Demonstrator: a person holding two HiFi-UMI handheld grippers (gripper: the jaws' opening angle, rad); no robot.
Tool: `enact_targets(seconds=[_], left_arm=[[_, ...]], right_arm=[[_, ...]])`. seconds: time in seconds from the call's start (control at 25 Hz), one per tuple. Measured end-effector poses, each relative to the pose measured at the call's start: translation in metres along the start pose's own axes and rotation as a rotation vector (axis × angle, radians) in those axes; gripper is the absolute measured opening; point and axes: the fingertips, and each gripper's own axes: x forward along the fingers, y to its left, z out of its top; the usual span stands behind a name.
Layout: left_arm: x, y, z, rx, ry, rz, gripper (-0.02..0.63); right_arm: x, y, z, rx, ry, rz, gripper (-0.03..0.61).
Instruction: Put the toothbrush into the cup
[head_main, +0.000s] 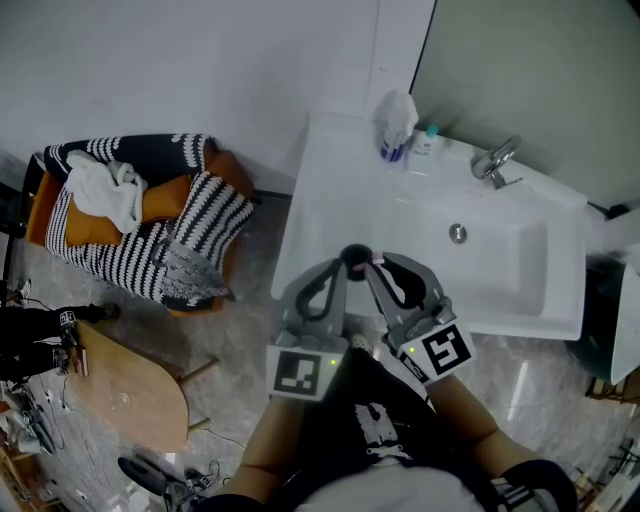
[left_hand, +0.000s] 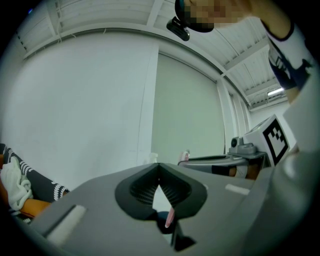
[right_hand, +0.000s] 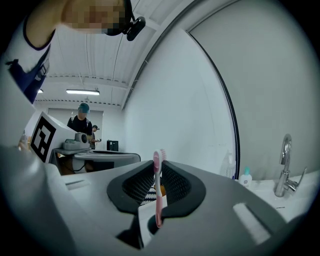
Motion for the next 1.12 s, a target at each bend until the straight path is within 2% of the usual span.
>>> enact_targets(seconds=[1.12], left_arm=[[-0.001,0.008,-0.025,-0.024,0.043,0.016,0.0]], right_arm=[[0.015,-0.001,-0.053,0.047,0.107,0.046,0.051]])
